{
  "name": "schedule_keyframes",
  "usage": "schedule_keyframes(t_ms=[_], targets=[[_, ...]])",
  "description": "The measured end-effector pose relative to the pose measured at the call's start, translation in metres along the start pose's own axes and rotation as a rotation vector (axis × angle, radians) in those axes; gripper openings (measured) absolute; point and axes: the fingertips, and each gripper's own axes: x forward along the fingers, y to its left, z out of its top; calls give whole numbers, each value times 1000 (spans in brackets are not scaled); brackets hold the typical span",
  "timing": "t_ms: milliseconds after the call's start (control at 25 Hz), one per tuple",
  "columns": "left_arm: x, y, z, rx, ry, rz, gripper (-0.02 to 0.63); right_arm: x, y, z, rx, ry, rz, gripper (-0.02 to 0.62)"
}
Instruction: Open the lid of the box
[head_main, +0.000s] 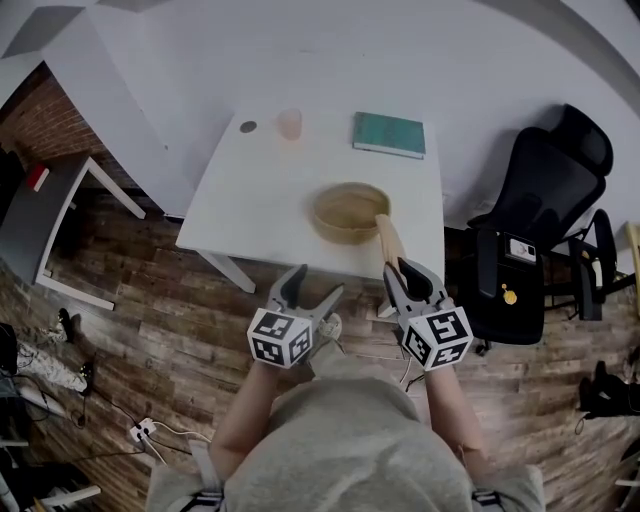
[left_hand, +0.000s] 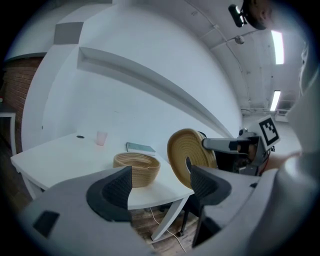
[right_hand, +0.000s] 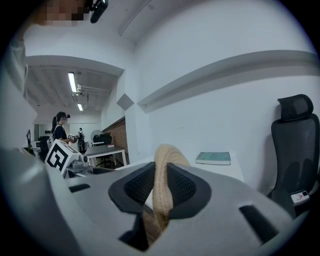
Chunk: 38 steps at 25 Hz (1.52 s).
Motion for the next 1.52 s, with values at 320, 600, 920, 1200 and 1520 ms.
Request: schedule_keyframes(t_ms=[320,600,920,1200,1520], targets=[[-17,-17,-6,-14,-13,-17,362,-25,18,-11,15,0,-1,78],[-24,-26,-10,-8,-17,-28,362,-37,25,-15,19,-7,-5,78],[-24,-26,-8,1,-15,-36,362,-35,25,-11,18,-17,-12,78],[-24,-28,-8,2,-14,-39,362,-36,26,-11,15,-21,-14,78],[-23,-26,-6,4,-13,-46,362,-32,25,-9,17,-23,-19,78]])
